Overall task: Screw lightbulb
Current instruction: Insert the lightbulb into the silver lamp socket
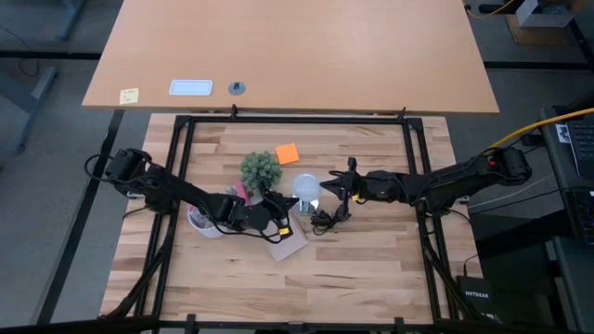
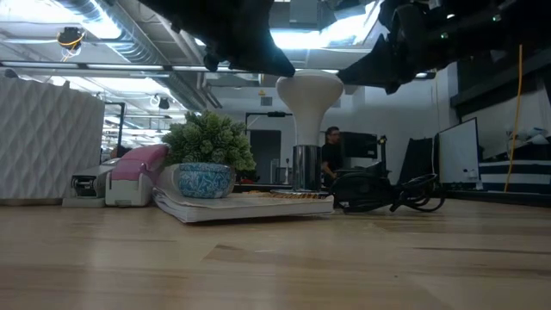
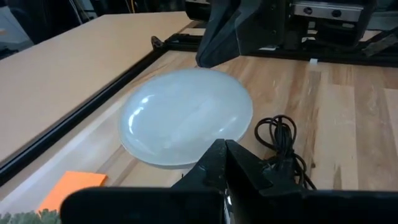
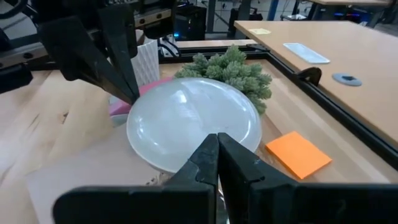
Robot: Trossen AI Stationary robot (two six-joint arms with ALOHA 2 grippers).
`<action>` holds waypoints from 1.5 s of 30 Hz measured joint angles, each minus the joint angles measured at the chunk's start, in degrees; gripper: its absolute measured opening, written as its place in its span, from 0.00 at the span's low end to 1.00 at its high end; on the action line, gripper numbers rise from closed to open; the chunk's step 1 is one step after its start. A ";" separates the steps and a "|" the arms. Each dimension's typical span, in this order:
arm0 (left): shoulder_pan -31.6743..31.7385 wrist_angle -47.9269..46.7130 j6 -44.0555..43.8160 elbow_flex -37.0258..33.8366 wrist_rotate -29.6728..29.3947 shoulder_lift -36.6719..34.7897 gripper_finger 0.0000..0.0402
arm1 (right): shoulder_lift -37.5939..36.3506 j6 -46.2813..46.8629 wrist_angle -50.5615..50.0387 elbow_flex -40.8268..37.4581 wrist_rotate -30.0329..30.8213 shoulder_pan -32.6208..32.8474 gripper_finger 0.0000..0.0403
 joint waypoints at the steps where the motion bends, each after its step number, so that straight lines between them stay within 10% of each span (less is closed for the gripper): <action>1: 0.02 0.00 0.02 -0.01 -0.04 0.00 0.00 | 0.04 0.44 0.00 0.00 -0.34 0.00 0.03; 31: -1.51 -0.63 9.89 -0.01 -15.91 -1.45 0.00 | -0.03 -1.44 8.92 -0.09 -4.76 0.07 0.03; 45: -4.05 1.81 9.60 -0.01 -1.28 -2.22 0.00 | -2.95 -7.90 2.13 -0.07 6.35 0.00 0.03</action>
